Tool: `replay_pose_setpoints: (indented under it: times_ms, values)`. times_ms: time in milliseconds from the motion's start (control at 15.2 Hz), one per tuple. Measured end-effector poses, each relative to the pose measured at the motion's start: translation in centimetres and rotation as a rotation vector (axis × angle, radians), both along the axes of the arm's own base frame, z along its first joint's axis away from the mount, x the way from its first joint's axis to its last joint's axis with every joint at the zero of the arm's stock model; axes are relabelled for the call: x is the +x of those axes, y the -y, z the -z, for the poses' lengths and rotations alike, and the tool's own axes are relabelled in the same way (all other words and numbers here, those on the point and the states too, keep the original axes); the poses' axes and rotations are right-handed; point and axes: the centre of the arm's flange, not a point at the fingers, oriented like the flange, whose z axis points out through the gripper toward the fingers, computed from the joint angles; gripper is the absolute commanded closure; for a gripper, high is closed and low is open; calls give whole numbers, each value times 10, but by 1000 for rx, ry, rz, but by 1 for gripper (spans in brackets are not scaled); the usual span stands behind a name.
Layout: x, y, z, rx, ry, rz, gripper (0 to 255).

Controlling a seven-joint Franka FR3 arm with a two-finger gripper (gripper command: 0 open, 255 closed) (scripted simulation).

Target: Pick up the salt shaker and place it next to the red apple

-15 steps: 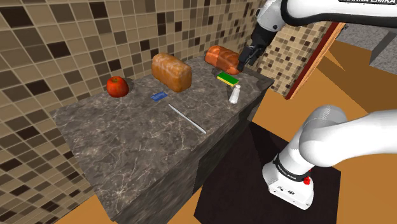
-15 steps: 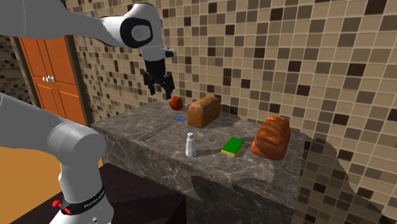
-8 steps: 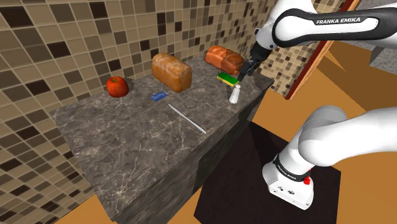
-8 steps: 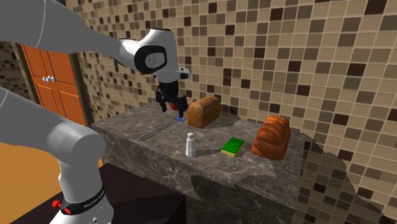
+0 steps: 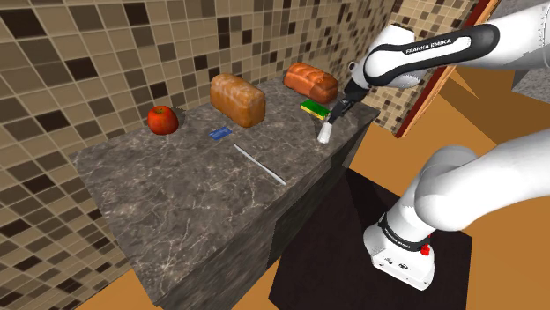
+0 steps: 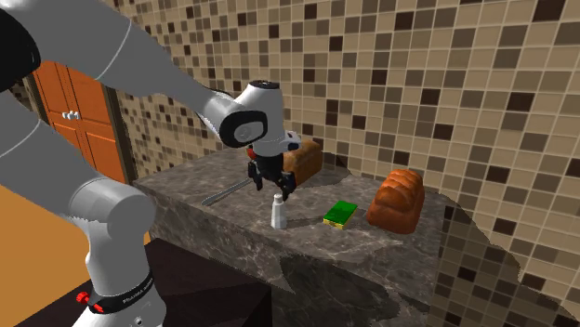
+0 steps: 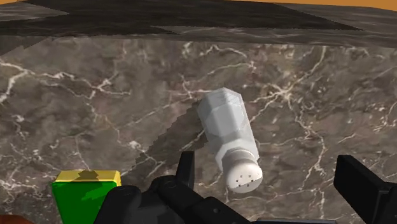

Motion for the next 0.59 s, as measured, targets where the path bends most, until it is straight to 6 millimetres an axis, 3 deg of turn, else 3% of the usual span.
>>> replay_pose_setpoints:
  times_ms: [198, 594]
  values:
    - [2, 12, 21, 2, 7, -6, 0]
    - [9, 9, 50, 2, 9, -7, 0]
